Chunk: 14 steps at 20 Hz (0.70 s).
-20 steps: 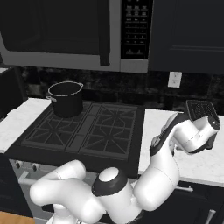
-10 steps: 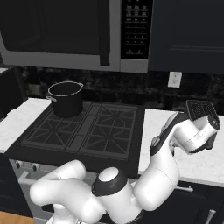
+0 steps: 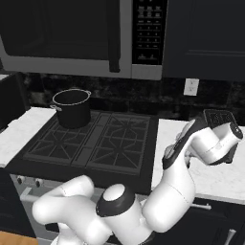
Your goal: Pick the kettle from the counter and place it on a stove burner. Then turn the burner on.
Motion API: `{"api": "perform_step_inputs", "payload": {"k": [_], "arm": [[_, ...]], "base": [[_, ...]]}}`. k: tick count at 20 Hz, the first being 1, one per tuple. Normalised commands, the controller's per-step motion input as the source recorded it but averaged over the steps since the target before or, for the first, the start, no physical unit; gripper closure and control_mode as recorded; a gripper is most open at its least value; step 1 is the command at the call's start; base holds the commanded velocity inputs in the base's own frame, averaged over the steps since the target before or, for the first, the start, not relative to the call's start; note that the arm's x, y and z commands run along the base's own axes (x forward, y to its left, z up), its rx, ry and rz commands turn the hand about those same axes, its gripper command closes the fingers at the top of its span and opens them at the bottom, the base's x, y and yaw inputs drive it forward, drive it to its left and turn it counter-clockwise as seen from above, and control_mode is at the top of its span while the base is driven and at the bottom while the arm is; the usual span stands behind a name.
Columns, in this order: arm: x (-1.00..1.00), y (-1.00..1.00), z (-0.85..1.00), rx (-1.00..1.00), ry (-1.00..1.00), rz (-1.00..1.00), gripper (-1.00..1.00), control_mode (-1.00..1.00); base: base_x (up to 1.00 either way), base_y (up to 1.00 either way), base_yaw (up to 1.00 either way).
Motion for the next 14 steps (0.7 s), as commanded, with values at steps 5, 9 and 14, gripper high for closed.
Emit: {"api": "perform_step_inputs", "payload": {"k": [5, 9, 14], "arm": [[-0.25, 0.52, 0.47, -0.09, -0.14, 0.02, 1.00, -1.00], [-0.20, 0.72, 0.24, -0.13, -0.08, 0.00, 1.00, -1.00], [-0.16, 0.84, 0.05, -0.14, -0.03, 0.00, 1.00, -1.00]], "base": [[0.00, 0.00, 0.00], [0.00, 0.00, 0.00], [0.00, 0.00, 0.00]]}}
